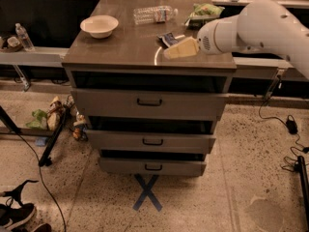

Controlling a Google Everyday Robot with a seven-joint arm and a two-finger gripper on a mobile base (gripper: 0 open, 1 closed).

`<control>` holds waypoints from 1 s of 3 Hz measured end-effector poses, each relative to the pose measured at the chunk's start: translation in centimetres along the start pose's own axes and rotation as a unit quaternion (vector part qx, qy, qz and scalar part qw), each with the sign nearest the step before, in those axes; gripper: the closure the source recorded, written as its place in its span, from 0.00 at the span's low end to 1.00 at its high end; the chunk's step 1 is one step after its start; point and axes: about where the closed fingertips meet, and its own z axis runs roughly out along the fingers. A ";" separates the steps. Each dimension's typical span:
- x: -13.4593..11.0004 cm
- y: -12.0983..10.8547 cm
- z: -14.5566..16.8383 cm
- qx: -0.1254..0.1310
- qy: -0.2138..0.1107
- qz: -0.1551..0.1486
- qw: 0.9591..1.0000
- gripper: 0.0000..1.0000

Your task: Place rxbar blueberry into paper bowl

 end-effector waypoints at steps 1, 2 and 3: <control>-0.8 -0.5 0.3 0.012 -0.014 0.004 1.000 0.00; -0.7 -0.4 0.6 0.011 -0.013 0.005 1.000 0.00; 0.3 -1.2 4.9 0.031 -0.021 0.019 0.999 0.03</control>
Offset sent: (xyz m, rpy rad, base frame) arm 0.0117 0.0020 0.0024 0.0373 -0.0351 -0.0344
